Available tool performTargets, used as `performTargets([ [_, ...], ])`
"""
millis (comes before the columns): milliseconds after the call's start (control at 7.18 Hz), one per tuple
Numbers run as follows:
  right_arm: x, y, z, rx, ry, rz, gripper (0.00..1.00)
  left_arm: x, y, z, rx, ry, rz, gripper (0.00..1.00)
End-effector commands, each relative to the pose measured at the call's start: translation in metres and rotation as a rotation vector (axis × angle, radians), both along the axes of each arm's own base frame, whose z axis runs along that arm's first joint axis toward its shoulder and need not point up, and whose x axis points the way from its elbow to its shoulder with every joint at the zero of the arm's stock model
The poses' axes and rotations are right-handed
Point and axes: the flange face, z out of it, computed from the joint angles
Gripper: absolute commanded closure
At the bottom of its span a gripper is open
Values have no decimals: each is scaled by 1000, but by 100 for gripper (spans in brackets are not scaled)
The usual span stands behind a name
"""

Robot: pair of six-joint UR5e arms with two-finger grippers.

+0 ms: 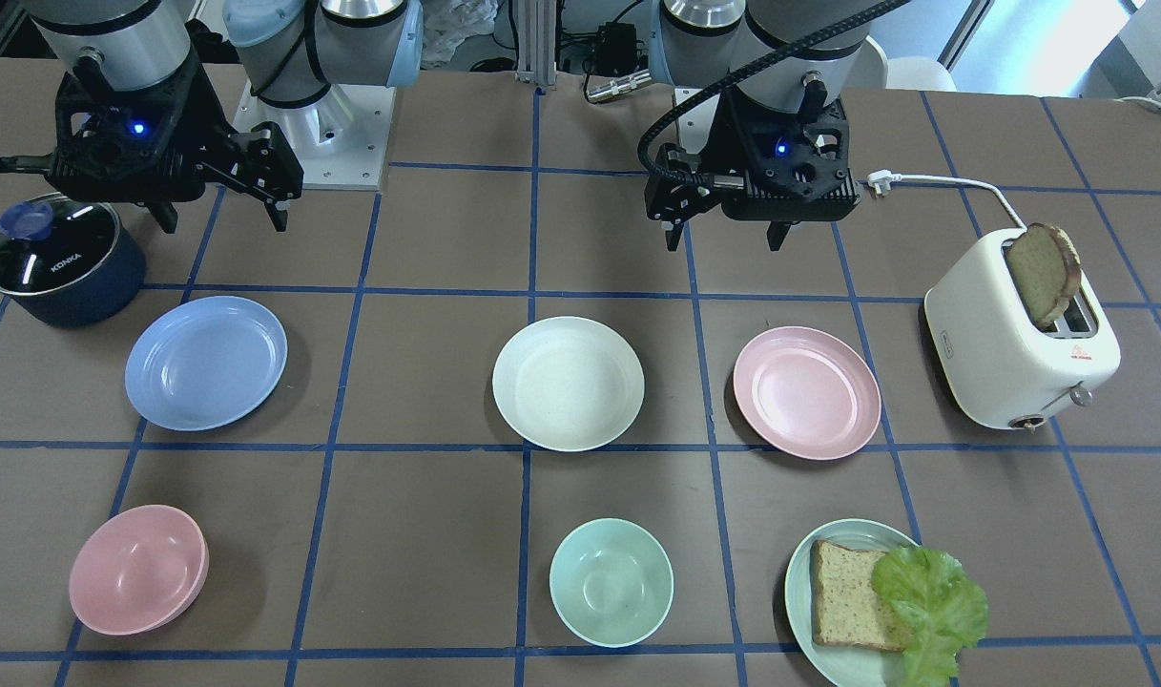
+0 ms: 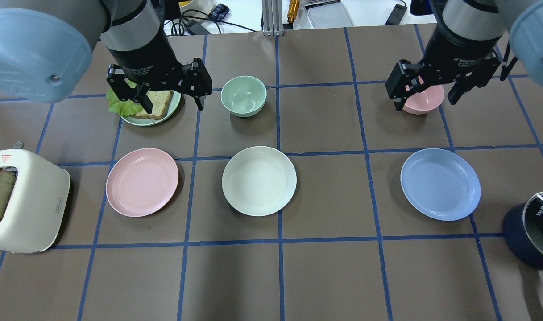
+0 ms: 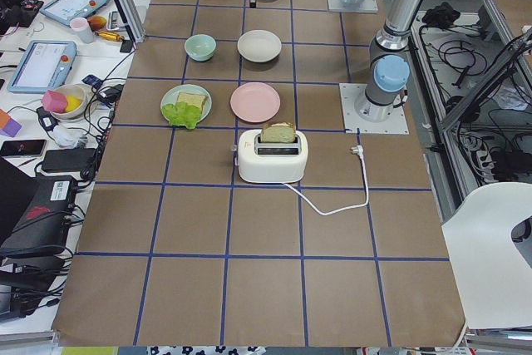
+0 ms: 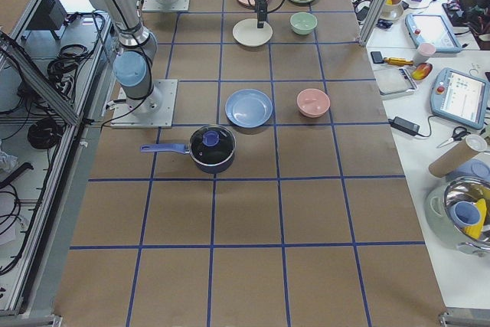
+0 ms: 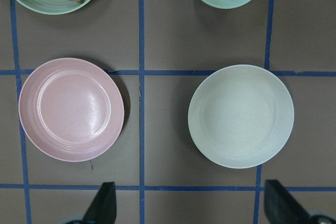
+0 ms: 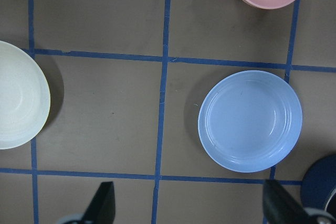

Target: Stack three plates with pink and blue

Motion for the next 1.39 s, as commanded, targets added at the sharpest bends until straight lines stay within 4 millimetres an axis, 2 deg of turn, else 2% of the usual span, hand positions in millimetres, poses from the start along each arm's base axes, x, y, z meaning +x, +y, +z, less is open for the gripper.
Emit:
performTargets([
  [0,2,0,-4,7,-12,1,0,2,1,2,-3,-1,3,0],
  [697,0,-1,-3,4,-5,9,0,2,1,3,-6,1,1,0],
  [975,-8,-13,-19,35,-3,4,0,3,1,3,-3,-1,3,0],
  [1115,-30,-27,-37,72,-2,-28,0,2,0,2,-1,0,3,0],
  [1254,-78,-42,-56,109,-18,-91,0,2,1,2,0,-1,2,0],
])
